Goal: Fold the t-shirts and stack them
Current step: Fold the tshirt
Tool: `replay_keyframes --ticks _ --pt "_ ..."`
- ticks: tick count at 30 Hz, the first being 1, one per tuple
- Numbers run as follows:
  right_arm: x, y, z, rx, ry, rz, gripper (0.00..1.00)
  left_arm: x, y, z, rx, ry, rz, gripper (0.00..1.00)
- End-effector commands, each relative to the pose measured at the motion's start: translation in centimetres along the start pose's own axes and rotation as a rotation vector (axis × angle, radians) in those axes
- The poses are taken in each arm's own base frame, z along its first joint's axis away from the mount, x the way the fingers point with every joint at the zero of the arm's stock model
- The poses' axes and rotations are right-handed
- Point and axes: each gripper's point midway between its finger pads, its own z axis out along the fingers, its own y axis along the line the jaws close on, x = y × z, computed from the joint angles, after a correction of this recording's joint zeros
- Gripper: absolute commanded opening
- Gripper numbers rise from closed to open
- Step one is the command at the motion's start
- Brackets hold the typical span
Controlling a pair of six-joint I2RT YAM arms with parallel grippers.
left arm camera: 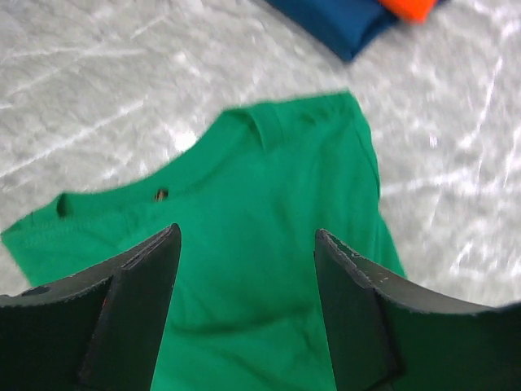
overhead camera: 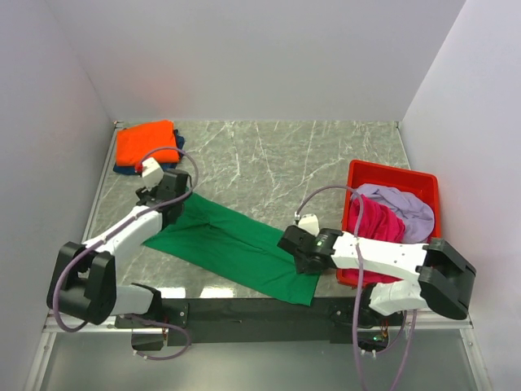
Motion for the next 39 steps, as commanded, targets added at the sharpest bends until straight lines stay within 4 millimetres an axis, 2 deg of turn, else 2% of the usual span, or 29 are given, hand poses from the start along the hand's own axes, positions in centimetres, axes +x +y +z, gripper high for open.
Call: replay_keyframes --ticks 1,2,3,4,5,6,10,11,18,27,31,39 --pt "-2.0 1.2 -1.5 -0.069 -0.084 0.049 0.50 -3.3 -2.0 1.4 0.071 -0.042 -0.069 0.71" --pt "-2.5 1.6 -1.8 -0.090 -0.103 0.045 0.50 -3.2 -2.2 2.1 0.063 -0.035 -0.043 0.71" --pt "-3.2 2.1 -2.2 -0.107 -0.119 0.043 0.50 -4.5 -3.1 2.3 0.078 -0.058 -0.055 0.70" --pt "-3.6 2.3 -2.2 -0.112 -0.128 0.039 0.50 -4.9 -3.3 2.8 0.072 -0.060 -0.051 0.70" --pt "-4.2 2.8 -2.3 -0.127 -0.145 0.027 0.50 -4.4 -3.6 3.8 0.065 -0.036 -0.024 0.70" --pt "-4.9 3.3 -2.5 -0.138 -0.158 0.029 0.50 -5.3 -4.6 4.1 0.085 -0.044 -0.034 0.70" --pt "-6.3 3.7 -1.6 -0.115 -0.167 0.011 0.50 -5.7 -6.0 6.5 0.147 0.006 -0.059 0.67" --pt "-6.7 4.0 -1.5 -0.127 -0.173 0.002 0.50 -5.3 -6.7 7.0 0.177 0.035 -0.058 0.67" --pt "-6.8 3.8 -0.5 -0.129 -0.160 -0.005 0.50 -3.8 -7.0 10.2 0.176 0.130 -0.062 0.64" --pt "-6.6 1.4 0.6 -0.090 -0.151 0.048 0.50 -1.9 -7.6 12.3 0.182 0.199 -0.063 0.59" --pt "-6.7 0.3 0.6 -0.083 -0.155 0.067 0.50 -1.9 -7.6 12.4 0.177 0.201 -0.072 0.49" --pt "-7.0 -2.1 1.5 -0.058 -0.138 0.114 0.51 -2.0 -7.1 12.4 0.192 0.214 -0.098 0.48"
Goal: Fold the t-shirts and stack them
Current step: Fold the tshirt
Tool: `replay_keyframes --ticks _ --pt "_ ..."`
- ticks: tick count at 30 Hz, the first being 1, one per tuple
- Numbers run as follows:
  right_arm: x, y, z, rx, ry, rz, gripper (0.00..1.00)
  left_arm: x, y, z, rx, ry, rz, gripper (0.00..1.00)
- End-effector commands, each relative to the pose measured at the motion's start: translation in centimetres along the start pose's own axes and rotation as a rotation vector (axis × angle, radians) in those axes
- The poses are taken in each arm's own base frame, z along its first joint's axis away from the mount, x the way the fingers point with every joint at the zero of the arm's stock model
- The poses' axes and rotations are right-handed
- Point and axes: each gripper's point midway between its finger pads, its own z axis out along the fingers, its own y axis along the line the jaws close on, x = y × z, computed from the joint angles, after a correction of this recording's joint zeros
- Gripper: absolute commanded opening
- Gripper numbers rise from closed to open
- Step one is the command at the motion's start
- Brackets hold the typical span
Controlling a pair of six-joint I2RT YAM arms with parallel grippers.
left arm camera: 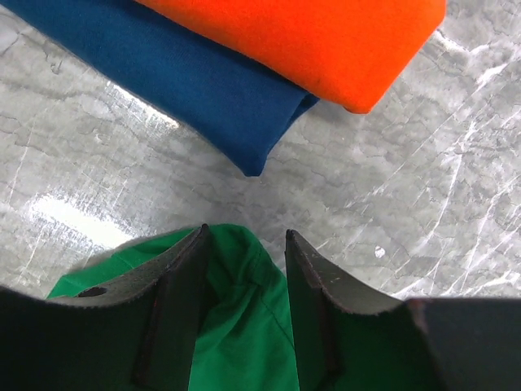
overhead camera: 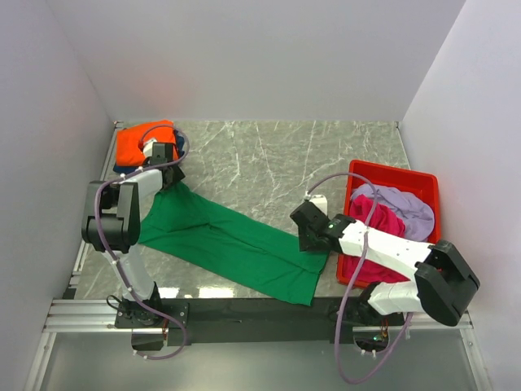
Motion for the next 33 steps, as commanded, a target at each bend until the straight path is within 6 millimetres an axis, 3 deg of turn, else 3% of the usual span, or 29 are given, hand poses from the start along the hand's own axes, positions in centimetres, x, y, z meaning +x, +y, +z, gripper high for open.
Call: replay_keyframes --ticks 1,9,20,24,26,29,33 --pt "-1.0 -0.5 0.0 -0.011 -0.030 0.009 0.51 -1.7 -1.1 -0.4 0.062 -0.023 -0.046 0.48" --pt "-1.7 -2.2 0.9 0.038 0.002 0.042 0.51 -1.2 -1.0 0.1 0.104 0.021 -0.069 0.46" --pt "0.3 -2.7 1.9 0.073 0.135 0.030 0.50 -1.4 -1.7 0.1 0.143 0.037 -0.056 0.38" --pt "0.7 -2.7 1.7 0.069 0.151 0.030 0.39 -1.0 -1.8 0.4 0.151 0.053 -0.050 0.36" --pt "0.8 -2.8 1.6 0.071 0.153 0.033 0.30 -1.4 -0.8 0.7 0.133 0.050 -0.069 0.32" --pt "1.0 -2.8 1.8 0.078 0.166 0.027 0.13 -1.5 -0.3 0.9 0.129 0.053 -0.076 0.23" --pt "1.3 -3.0 2.1 0.097 0.185 0.021 0.00 -1.3 0.2 1.2 0.125 0.062 -0.083 0.10"
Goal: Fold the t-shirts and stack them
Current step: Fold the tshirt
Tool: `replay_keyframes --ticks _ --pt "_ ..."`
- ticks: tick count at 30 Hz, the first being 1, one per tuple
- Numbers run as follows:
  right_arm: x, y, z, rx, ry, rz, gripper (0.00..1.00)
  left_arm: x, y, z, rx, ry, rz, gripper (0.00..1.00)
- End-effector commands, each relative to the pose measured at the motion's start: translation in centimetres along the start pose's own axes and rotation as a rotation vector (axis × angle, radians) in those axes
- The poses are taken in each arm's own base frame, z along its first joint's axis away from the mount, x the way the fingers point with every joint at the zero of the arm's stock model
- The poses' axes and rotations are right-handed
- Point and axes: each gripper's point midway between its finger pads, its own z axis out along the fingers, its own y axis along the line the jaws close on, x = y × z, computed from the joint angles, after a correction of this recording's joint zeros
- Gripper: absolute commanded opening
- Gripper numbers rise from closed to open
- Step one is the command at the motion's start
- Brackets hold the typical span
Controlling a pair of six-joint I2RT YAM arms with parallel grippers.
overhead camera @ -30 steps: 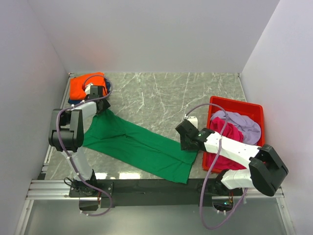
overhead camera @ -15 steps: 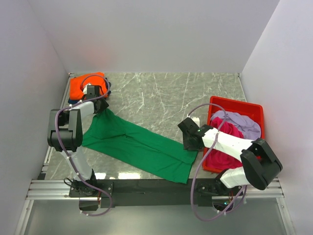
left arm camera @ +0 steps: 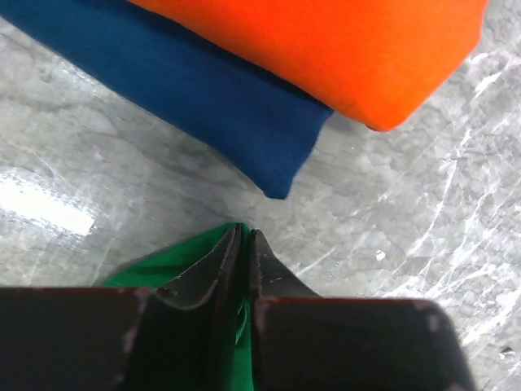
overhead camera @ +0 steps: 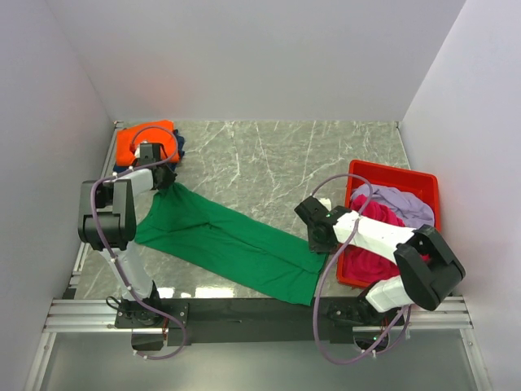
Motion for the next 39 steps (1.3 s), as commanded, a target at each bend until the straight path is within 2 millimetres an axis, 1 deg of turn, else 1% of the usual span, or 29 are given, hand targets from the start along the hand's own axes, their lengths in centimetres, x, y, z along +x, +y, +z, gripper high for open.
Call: replay_keyframes --ticks 1,3,8,14,16,17,18,20,21,22,23,24,25,26,27,28,29,30,31,32,33,35,36,37,38,39 --pt "-0.8 0.1 -0.3 0.009 -0.004 0.011 0.00 -1.0 -0.6 0.3 0.039 -0.017 -0.001 0.08" --pt "-0.9 0.1 -0.4 0.013 -0.006 0.017 0.00 -1.1 -0.5 0.4 0.043 -0.013 -0.007 0.01" --pt "-1.0 -0.4 -0.4 0.039 -0.012 0.026 0.00 -1.4 0.0 0.2 0.039 -0.017 -0.013 0.01" --pt "-1.0 -0.6 -0.3 0.056 -0.012 0.030 0.00 -2.3 0.8 -0.4 0.032 -0.039 -0.025 0.01" --pt "-1.0 -0.6 -0.2 0.064 -0.008 0.030 0.00 -2.5 0.8 -0.5 0.031 -0.043 -0.018 0.04" --pt "-1.0 -0.7 -0.1 0.069 -0.006 0.033 0.00 -2.5 0.9 -0.6 0.026 -0.045 -0.015 0.07" --pt "-1.0 -0.8 -0.2 0.071 -0.005 0.032 0.00 -2.7 1.2 -0.7 0.012 -0.056 -0.015 0.15" --pt "-1.0 -0.7 -0.2 0.069 -0.010 0.032 0.00 -3.3 1.3 -1.4 0.000 -0.082 -0.015 0.25" --pt "-1.0 -0.7 -0.3 0.067 -0.012 0.030 0.00 -3.3 1.5 -1.8 -0.006 -0.090 -0.013 0.37" --pt "-1.1 -0.8 -0.4 0.069 -0.013 0.032 0.00 -4.2 1.3 -2.7 -0.001 -0.122 -0.015 0.43" --pt "-1.3 -0.6 -0.6 0.062 -0.022 0.029 0.00 -4.4 1.1 -3.2 0.004 -0.133 -0.016 0.49" --pt "-1.4 -0.5 -0.7 0.057 -0.027 0.025 0.00 -4.7 1.0 -3.7 0.007 -0.148 -0.017 0.60" --pt "-1.5 -0.5 -1.0 0.056 -0.032 0.019 0.00 -5.2 0.9 -4.9 0.012 -0.178 -0.020 0.65" --pt "-1.8 -0.3 -1.3 0.051 -0.046 0.013 0.00 -5.2 0.6 -5.5 0.014 -0.193 -0.014 0.69" --pt "-2.0 -0.3 -1.5 0.052 -0.054 0.012 0.00 -4.9 0.7 -6.1 0.010 -0.200 -0.006 0.73" --pt "-2.3 -0.2 -1.9 0.054 -0.068 0.012 0.00 -5.2 0.1 -7.4 0.025 -0.227 0.000 0.73" --pt "-2.5 0.0 -2.2 0.046 -0.077 0.011 0.00 -4.6 -0.6 -8.1 0.034 -0.236 0.019 0.73" --pt "-2.9 0.5 -2.7 0.026 -0.094 0.007 0.00 -3.9 -0.5 -9.1 0.040 -0.245 0.031 0.73" --pt "-3.2 0.9 -2.9 0.010 -0.103 0.008 0.01 -2.8 -1.2 -9.5 0.054 -0.247 0.053 0.72" --pt "-3.5 1.3 -3.4 -0.006 -0.122 0.007 0.03 -1.3 -2.5 -10.0 0.084 -0.234 0.081 0.72" --pt "-3.9 2.1 -4.0 -0.029 -0.143 -0.003 0.05 0.4 -2.3 -10.1 0.088 -0.210 0.092 0.72" --pt "-4.4 3.1 -5.0 -0.065 -0.173 -0.016 0.13 2.9 -2.5 -10.2 0.088 -0.170 0.121 0.72" --pt "-4.7 4.1 -5.7 -0.095 -0.193 -0.034 0.16 4.4 -1.8 -10.0 0.075 -0.141 0.128 0.71" --pt "-4.8 4.8 -6.1 -0.116 -0.206 -0.046 0.22 5.1 -1.6 -10.0 0.077 -0.125 0.136 0.71" --pt "-4.9 5.3 -6.3 -0.136 -0.211 -0.056 0.24 6.2 -1.7 -10.0 0.084 -0.107 0.150 0.71" --pt "-4.9 5.9 -6.6 -0.158 -0.212 -0.063 0.25 7.4 -1.1 -9.9 0.078 -0.082 0.166 0.70"
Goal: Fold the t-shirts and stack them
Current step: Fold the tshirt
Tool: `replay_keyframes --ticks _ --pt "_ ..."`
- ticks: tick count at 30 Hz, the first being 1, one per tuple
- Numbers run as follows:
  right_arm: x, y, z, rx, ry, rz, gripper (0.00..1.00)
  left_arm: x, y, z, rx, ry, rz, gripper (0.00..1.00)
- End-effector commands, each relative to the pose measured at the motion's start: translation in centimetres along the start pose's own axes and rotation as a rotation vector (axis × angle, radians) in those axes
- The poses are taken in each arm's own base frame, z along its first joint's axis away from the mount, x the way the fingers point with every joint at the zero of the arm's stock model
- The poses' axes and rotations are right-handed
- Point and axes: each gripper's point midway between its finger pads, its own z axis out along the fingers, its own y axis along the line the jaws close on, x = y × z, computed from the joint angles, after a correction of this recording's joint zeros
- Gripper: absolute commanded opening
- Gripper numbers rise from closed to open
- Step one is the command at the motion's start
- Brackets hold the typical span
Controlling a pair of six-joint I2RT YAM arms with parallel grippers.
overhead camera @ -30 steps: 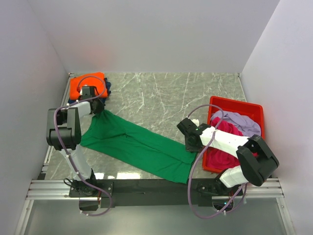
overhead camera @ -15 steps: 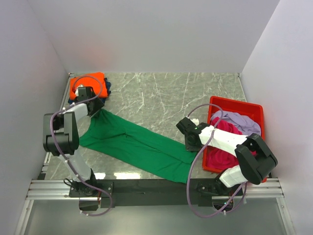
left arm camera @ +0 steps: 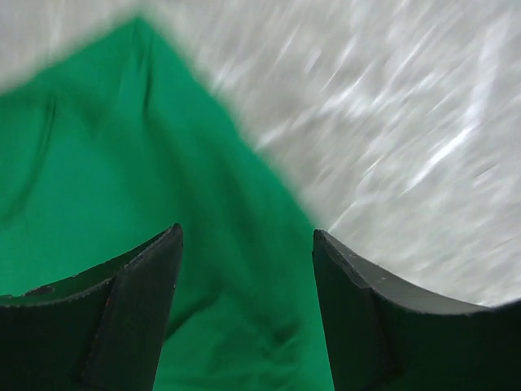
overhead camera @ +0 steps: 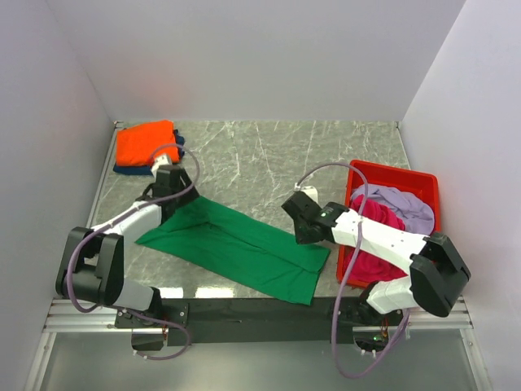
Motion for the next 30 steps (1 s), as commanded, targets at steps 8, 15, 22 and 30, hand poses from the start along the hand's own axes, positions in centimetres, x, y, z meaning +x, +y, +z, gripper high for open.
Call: replay_keyframes --ticks 8,15,22,30 --pt "-0.8 4.5 -1.3 -0.136 -0.056 -0.054 0.27 5.2 2.6 -0.8 -0.091 0.079 0.055 0.69" --pt "0.1 4.4 -0.7 -0.132 -0.043 -0.061 0.27 5.7 2.7 -0.3 -0.110 0.099 0.075 0.60" --pt "0.2 4.2 -0.8 -0.130 -0.047 -0.060 0.27 6.6 2.6 -0.3 -0.100 0.124 0.084 0.52" --pt "0.4 3.9 -0.8 -0.120 -0.045 -0.059 0.27 7.3 2.1 0.0 -0.085 0.154 0.103 0.23"
